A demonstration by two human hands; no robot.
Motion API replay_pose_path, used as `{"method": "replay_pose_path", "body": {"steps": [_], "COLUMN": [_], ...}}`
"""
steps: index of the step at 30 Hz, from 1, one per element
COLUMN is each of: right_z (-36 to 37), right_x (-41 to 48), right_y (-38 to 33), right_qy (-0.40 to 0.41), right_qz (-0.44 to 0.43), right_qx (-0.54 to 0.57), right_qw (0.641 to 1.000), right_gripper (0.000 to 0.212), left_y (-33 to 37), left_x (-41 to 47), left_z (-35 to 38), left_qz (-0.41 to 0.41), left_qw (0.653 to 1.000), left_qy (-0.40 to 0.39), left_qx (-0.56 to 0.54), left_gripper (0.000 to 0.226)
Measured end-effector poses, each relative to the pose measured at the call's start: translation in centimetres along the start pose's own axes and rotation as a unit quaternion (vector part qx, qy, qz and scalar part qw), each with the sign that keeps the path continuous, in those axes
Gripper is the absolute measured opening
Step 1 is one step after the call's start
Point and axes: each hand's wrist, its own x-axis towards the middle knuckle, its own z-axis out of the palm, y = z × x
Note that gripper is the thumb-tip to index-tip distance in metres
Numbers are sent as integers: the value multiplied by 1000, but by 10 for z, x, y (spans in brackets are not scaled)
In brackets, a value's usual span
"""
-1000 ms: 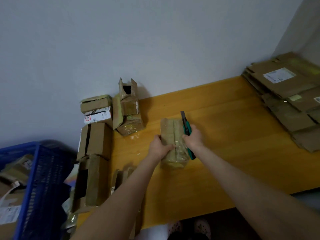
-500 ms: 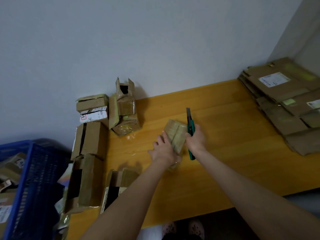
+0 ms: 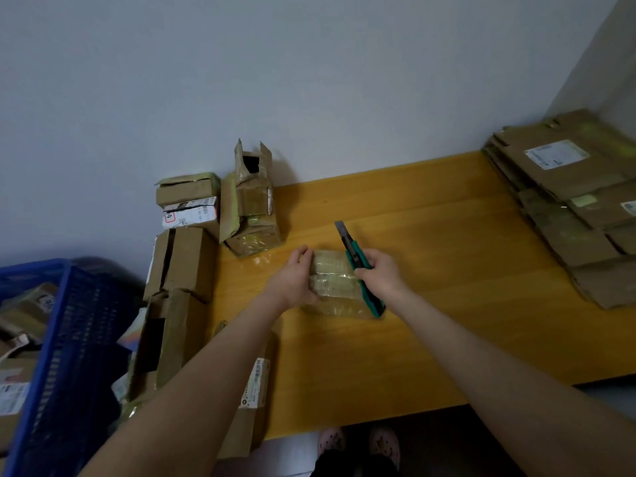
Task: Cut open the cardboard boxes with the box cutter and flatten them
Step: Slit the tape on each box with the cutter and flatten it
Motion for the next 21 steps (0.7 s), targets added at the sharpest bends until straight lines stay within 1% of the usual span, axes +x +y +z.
{"method": "replay_pose_path", "body": {"steps": [2,4,5,6,8,10,12,14,17,19,21], "right_z": [-2,-9,-15,-20,-27,-30,-28,-27,-28,-30,-32], "right_x": [-2,-7,-11,-15,-23,-29,-33,-34,-30,-29,-30], "right_y": [-2,-7,-12,-17,-24,-31,-32,-31,-26,-24,-24], "right_qy": [27,35,28,23,19,6,-4,-4,-13,-19,-17], "right_qz": [-30,-72,-88,-103,-139,-161,-170,-181,-180,-181,-181], "right_qx": [-52,-151,-209,-270,-386,-452,-483,-497,-501,-505,-494], "right_qw": [998,985,973,957,912,878,859,849,846,844,850], "right_gripper": [40,38,38,39,41,43,44,39,32,31,34], "left_y": [-3,-4,-4,-4,-5,-4,-3,-3,-2,-1,-1], "left_x": [0,-2,-3,-4,-7,-9,-10,-11,-11,-11,-11], "left_z": [0,4,6,9,12,13,14,13,12,12,11], "left_qz": [-18,-43,-51,-55,-62,-62,-59,-67,-80,-83,-84], "left_qw": [999,994,992,991,988,985,984,983,983,982,981], "left_qy": [16,36,43,48,53,58,65,66,62,59,54], "left_qx": [-37,-90,-107,-116,-135,-152,-158,-158,-153,-159,-168], "left_gripper": [111,108,107,106,107,107,106,101,96,96,97]}}
